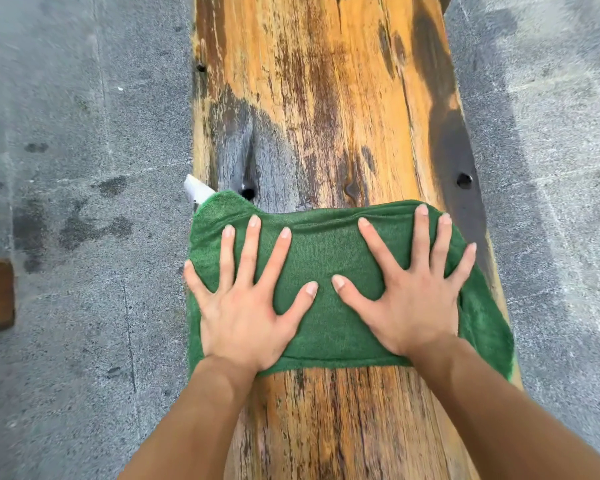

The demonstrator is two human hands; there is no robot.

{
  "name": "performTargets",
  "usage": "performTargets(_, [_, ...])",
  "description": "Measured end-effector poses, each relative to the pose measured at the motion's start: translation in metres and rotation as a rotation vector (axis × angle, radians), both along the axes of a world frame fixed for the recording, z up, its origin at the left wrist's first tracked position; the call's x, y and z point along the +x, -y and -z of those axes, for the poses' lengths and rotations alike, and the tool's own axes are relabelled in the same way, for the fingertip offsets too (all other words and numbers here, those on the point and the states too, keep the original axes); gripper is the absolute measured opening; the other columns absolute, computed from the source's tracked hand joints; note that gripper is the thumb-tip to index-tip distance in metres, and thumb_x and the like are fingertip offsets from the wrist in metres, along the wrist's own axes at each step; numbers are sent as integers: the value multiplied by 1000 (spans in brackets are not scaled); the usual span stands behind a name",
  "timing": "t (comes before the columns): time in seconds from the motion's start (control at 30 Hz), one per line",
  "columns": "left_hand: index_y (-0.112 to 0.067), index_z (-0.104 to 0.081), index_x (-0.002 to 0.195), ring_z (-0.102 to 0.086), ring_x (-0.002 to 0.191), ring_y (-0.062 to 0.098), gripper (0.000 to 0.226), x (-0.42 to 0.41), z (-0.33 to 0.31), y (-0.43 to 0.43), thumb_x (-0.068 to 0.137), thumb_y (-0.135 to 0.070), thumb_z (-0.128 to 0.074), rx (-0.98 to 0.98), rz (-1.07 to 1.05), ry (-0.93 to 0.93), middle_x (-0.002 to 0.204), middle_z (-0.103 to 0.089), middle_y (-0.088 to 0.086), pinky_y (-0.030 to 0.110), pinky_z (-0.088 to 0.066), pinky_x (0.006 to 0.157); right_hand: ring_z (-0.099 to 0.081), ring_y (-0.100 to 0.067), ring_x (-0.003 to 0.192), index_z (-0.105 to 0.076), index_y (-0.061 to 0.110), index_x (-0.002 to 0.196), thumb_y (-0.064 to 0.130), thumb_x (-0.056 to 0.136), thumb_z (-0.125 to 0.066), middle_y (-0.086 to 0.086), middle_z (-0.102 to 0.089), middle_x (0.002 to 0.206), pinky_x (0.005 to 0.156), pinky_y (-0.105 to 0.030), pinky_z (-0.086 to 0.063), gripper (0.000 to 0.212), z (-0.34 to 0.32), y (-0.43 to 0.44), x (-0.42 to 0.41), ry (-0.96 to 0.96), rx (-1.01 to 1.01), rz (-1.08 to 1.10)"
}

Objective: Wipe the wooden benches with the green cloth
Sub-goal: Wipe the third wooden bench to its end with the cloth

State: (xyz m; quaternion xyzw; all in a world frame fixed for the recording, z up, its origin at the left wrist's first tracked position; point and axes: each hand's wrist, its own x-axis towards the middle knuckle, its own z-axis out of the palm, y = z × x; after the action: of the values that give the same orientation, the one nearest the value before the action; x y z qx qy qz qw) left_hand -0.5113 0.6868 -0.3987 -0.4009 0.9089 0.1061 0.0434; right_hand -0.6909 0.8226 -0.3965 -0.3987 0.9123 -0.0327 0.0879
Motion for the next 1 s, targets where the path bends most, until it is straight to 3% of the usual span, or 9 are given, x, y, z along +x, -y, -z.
performTargets(0.27, [-50, -6, 164, 3, 162, 26, 78, -23, 0, 33, 95, -85, -19, 6, 13, -5, 176, 2, -8, 83, -11, 113, 15, -41, 160, -3, 63, 158, 98, 83, -14, -14, 9, 176, 120, -76, 5, 84, -1, 30, -17, 13, 23, 11])
performTargets(0.47, [-50, -4, 164, 4, 162, 25, 78, -41, 2, 55, 95, -86, -15, -9, 24, 8, 176, 6, -8, 83, -8, 113, 12, -41, 160, -9, 63, 158, 96, 85, -13, -13, 8, 176, 120, -76, 4, 80, 2, 45, -27, 9, 25, 4])
performTargets(1.0, [-51, 12, 161, 22, 159, 24, 77, -70, -1, 85, 93, -85, -2, 37, 8, 35, 172, 24, -9, 82, 4, 114, 18, -39, 160, 3, 64, 158, 96, 84, -10, -12, 13, 176, 120, -74, 9, 81, 1, 84, -51, 13, 48, 56])
